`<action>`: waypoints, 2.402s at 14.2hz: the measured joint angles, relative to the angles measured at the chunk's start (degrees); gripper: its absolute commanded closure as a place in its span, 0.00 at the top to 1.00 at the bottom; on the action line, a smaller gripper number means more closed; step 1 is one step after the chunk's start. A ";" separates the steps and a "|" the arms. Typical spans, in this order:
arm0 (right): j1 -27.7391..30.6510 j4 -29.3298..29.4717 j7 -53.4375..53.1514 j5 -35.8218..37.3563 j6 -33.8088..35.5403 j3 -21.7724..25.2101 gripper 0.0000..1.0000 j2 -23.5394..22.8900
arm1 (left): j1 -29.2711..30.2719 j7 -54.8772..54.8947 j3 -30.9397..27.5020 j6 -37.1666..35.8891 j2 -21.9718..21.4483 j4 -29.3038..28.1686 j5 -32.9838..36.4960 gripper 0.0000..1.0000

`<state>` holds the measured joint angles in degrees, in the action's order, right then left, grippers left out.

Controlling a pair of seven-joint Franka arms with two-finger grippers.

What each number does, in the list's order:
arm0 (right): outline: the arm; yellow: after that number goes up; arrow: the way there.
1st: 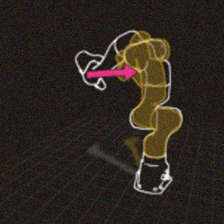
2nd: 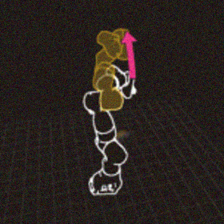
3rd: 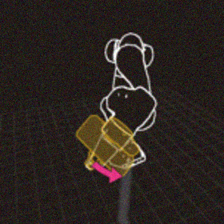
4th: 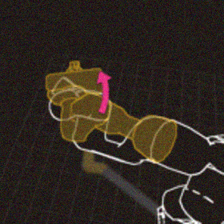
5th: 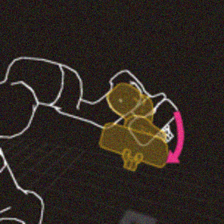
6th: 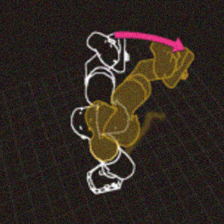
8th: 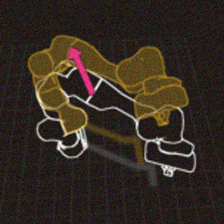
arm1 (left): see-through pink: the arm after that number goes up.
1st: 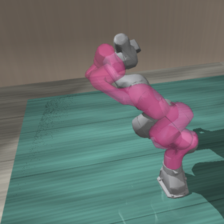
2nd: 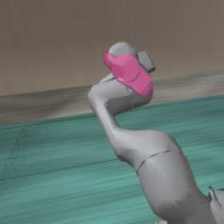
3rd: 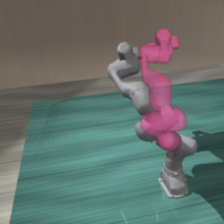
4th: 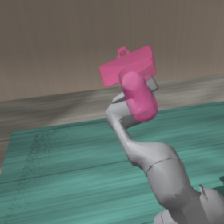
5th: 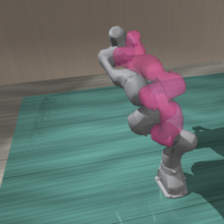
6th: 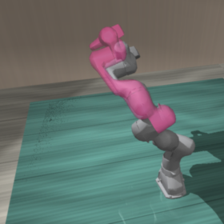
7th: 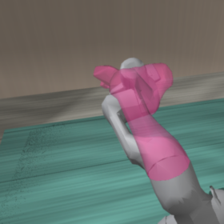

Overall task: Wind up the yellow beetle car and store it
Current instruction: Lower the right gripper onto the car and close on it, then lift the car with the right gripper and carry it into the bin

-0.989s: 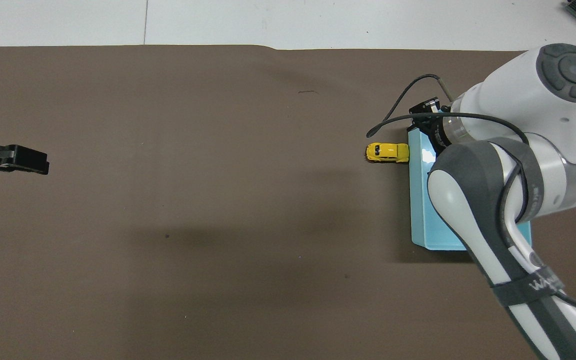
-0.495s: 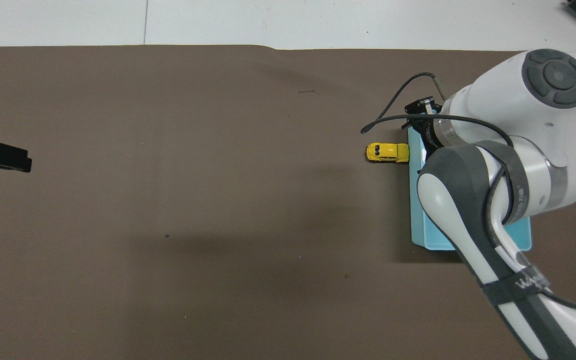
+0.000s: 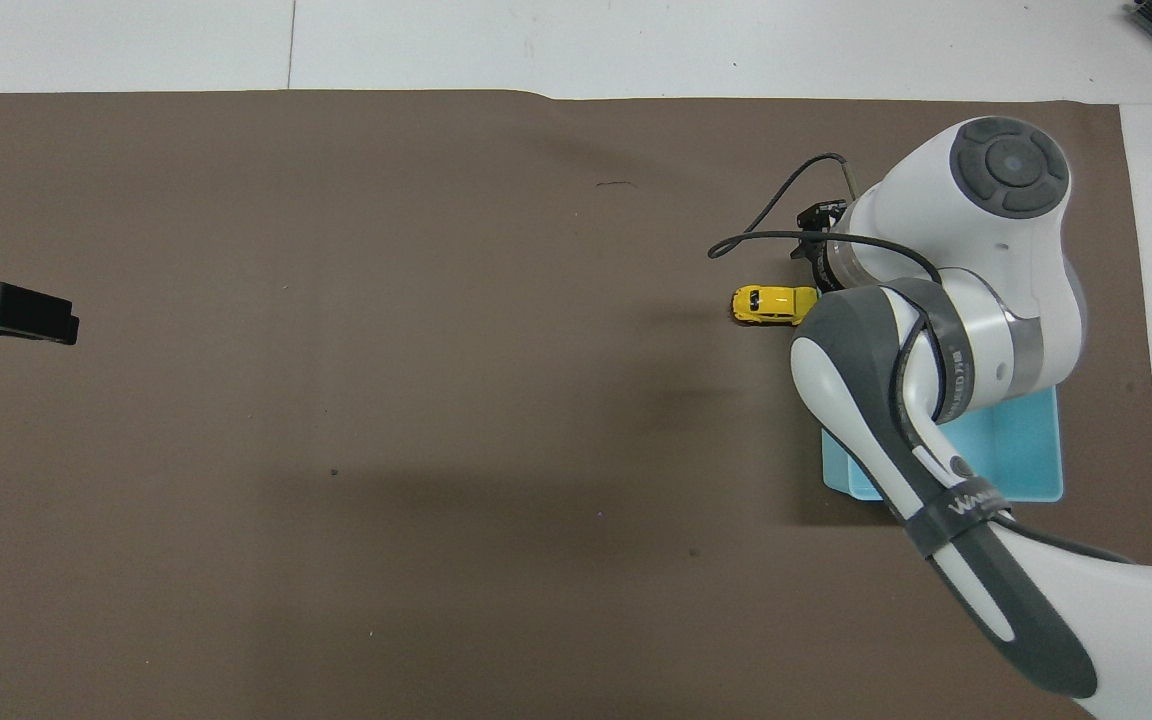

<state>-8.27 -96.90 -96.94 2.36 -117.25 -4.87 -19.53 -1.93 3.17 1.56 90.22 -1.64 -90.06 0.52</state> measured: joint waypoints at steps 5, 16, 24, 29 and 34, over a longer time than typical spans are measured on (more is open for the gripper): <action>-0.45 -0.14 -1.55 2.01 -4.70 0.00 1.00 -4.72 | 0.04 -0.33 -0.61 -0.02 -0.03 0.15 -4.21 1.00; -0.33 -7.25 -1.61 3.44 -15.50 0.19 0.72 -6.71 | 0.05 -0.05 -0.62 -0.07 -0.04 0.42 -2.75 1.00; -0.54 -7.35 -1.19 5.70 -15.60 0.13 0.00 -6.57 | 0.05 0.53 -0.65 -0.07 -0.12 0.42 -2.32 1.00; -1.41 -5.99 -0.93 6.76 -13.00 0.08 0.00 -6.50 | 0.05 0.53 -0.86 -0.06 -0.23 0.45 -2.31 1.00; -2.88 -2.34 -0.80 6.80 -8.19 0.05 0.00 -5.93 | 0.07 0.53 -1.04 -0.06 -0.35 0.45 -2.31 1.00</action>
<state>-11.14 -99.23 -97.75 9.16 -125.44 -4.82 -25.46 -1.86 3.70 0.52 90.16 -1.99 -89.61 -1.78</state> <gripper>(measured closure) 0.511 0.000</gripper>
